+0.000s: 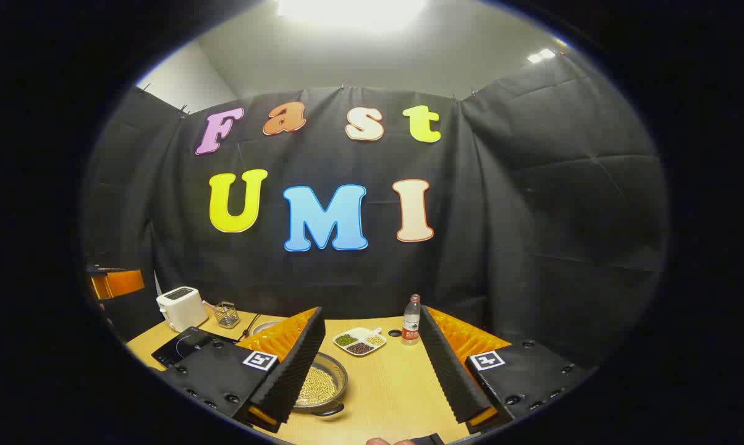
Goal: First push the handle of the pot to place it horizontally, then grasp the pot with both hands and set it on the induction cooktop.
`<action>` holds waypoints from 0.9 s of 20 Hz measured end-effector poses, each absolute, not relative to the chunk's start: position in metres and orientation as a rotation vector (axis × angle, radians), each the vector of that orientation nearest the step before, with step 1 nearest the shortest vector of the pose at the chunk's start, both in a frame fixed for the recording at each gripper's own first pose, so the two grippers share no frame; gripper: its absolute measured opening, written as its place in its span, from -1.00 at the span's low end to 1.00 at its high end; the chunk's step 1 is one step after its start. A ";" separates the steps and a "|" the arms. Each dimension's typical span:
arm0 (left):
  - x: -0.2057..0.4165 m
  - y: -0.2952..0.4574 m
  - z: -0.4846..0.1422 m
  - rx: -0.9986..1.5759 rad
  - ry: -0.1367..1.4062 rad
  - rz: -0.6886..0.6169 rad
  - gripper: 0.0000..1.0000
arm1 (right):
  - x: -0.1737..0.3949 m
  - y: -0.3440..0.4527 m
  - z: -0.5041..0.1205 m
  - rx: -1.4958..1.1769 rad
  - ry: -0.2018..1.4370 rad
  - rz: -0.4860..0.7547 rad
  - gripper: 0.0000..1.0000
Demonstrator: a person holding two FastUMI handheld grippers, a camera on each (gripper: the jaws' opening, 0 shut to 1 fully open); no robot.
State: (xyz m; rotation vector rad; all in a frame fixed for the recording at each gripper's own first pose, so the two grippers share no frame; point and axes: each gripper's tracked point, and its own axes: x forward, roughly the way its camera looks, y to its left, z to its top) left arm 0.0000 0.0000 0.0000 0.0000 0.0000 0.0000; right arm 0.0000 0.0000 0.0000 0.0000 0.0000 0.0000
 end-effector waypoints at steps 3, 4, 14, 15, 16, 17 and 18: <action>-0.001 0.000 0.002 0.012 -0.008 0.087 0.66 | 0.013 -0.006 -0.001 0.012 0.002 0.059 0.90; -0.002 -0.002 0.000 0.012 -0.011 0.103 0.66 | 0.017 -0.005 -0.004 0.018 0.011 0.081 0.94; 0.006 -0.011 -0.007 0.060 -0.004 0.042 0.67 | 0.021 0.004 -0.020 0.028 0.053 0.059 0.90; 0.007 -0.008 -0.007 0.067 -0.005 0.029 0.67 | 0.019 0.010 -0.019 0.029 0.052 0.054 0.94; 0.006 -0.002 -0.010 0.076 -0.003 0.023 0.67 | 0.019 0.016 -0.019 0.026 0.053 0.051 0.94; 0.007 0.004 -0.013 0.082 0.000 0.017 0.67 | 0.018 0.021 -0.023 0.022 0.057 0.046 0.90; 0.007 0.010 -0.017 0.081 0.005 0.009 0.67 | 0.017 0.028 -0.025 0.018 0.060 0.042 0.94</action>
